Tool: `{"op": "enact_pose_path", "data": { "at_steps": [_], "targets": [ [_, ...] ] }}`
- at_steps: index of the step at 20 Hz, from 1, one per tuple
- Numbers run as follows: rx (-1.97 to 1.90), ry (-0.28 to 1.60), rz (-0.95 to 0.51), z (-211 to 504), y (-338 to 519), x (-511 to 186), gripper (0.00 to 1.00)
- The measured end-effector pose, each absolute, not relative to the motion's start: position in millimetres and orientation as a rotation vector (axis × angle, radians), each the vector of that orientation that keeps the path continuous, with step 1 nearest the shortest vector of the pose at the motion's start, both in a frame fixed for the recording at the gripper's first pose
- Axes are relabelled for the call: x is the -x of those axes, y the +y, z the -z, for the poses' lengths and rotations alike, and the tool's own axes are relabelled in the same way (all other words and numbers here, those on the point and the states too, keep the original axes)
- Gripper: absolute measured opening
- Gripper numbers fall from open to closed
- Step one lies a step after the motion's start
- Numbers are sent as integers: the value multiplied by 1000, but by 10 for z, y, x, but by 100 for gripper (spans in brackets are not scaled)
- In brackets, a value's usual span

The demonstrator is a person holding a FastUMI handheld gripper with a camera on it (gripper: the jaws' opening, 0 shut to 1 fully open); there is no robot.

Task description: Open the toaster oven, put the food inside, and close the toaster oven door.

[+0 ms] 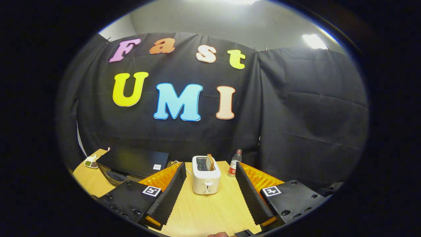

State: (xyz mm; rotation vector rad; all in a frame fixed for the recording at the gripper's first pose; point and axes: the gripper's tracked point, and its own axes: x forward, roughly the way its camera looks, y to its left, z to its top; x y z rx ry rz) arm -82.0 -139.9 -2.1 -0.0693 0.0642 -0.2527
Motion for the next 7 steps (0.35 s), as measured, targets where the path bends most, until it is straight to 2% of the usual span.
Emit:
{"op": "enact_pose_path", "data": {
  "at_steps": [7],
  "targets": [
    [16, 51, 244, -89, -1359, 736, 96]
  ]
}}
